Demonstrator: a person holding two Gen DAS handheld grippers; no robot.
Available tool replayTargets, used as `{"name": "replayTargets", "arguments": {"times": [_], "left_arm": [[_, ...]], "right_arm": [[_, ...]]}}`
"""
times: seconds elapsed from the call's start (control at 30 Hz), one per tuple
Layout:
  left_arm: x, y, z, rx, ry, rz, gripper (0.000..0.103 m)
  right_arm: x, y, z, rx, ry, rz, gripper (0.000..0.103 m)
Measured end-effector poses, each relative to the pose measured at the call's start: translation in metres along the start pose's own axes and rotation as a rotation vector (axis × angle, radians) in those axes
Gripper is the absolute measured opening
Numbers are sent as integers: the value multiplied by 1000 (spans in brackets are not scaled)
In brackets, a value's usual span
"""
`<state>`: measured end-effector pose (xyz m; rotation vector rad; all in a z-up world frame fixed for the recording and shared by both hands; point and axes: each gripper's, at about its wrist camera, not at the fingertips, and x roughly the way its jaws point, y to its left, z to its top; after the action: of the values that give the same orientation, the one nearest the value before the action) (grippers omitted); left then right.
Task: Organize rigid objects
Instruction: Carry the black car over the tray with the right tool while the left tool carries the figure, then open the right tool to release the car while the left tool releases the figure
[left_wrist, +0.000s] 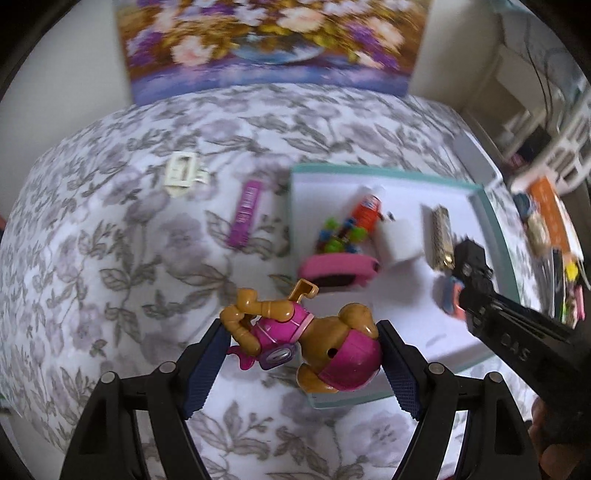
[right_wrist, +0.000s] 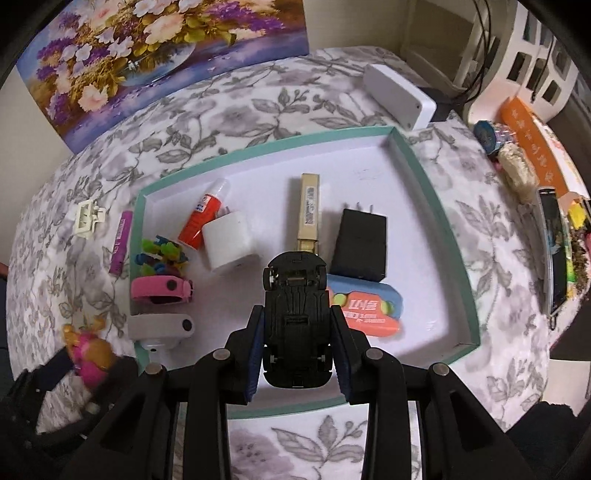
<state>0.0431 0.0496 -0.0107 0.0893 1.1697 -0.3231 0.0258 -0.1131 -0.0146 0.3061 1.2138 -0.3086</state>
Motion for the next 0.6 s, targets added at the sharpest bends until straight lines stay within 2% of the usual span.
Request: {"name": "replayTargets", "arguments": {"times": [0.3, 0.47, 0.6], "left_arm": [[18, -34, -9, 97, 52, 29, 82], [30, -43, -11, 115, 77, 31, 82], [35, -46, -12, 125, 84, 27, 82]], "right_arm": [[23, -1, -4, -13, 66, -3, 36], [33, -2, -8, -14, 100, -5, 36], [35, -4, -9, -6, 110, -22, 39]]}}
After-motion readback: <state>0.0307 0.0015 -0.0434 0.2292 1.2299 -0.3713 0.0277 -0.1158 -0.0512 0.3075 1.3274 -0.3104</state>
